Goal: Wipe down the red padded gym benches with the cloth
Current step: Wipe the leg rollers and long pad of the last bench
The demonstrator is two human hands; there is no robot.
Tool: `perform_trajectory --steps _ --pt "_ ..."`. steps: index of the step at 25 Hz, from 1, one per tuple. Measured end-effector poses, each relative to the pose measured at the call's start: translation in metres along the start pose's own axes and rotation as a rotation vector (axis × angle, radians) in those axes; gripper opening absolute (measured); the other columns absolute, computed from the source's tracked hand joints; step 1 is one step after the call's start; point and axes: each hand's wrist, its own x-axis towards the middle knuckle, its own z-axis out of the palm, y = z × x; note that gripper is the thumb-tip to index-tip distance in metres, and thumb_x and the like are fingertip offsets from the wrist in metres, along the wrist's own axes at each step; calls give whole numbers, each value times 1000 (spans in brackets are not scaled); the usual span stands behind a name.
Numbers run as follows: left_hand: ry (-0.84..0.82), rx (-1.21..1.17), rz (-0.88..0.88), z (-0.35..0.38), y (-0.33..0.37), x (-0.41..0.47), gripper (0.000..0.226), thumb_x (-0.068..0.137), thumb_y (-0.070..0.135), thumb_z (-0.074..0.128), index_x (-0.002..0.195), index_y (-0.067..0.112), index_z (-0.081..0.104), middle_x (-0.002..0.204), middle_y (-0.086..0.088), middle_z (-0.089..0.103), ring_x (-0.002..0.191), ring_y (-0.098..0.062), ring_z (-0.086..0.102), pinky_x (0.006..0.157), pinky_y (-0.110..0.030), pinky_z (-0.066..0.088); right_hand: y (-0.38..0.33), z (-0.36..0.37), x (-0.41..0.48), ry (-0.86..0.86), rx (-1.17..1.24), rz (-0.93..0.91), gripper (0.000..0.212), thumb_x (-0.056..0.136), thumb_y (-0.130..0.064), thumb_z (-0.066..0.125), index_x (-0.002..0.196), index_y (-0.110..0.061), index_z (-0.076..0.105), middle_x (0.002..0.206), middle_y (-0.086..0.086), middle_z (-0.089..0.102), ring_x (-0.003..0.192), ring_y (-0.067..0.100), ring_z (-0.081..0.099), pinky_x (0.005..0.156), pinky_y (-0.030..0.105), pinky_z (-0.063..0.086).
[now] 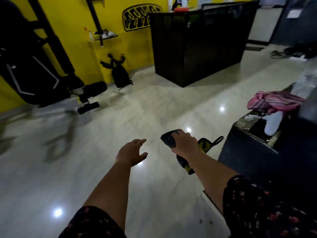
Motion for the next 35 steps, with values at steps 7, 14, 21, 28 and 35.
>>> perform_trajectory --steps 7,14,21,28,35 --pt "-39 27 379 -12 28 69 66 94 47 55 153 36 27 151 7 39 133 -16 43 98 -34 43 24 -5 -28 17 -18 331 53 89 -35 61 135 -17 44 137 8 43 115 33 50 84 40 46" --pt "-100 46 675 -6 57 75 67 93 47 57 152 35 29 151 6 39 134 -17 43 101 -35 42 -1 0 -112 146 15 684 55 88 -38 62 136 -19 44 138 7 42 118 34 49 87 42 47" --pt "-204 37 1134 23 199 3 69 93 48 58 153 34 27 155 1 35 136 -22 41 106 -40 42 14 -8 -280 158 -10 1112 49 87 -38 63 129 -19 46 135 8 43 115 35 49 85 44 47" --pt "-279 105 1503 53 350 -128 71 94 49 55 155 33 22 159 2 27 140 -23 36 108 -40 39 37 -12 -450 218 1 1522 49 85 -34 65 128 -18 49 130 7 47 115 33 50 83 40 47" --pt "-291 163 1669 82 460 -238 71 94 51 51 155 35 19 158 4 28 138 -23 38 103 -39 41 77 -6 -578 226 -3 1694 47 90 -33 60 133 -20 47 131 8 46 118 35 47 87 44 47"
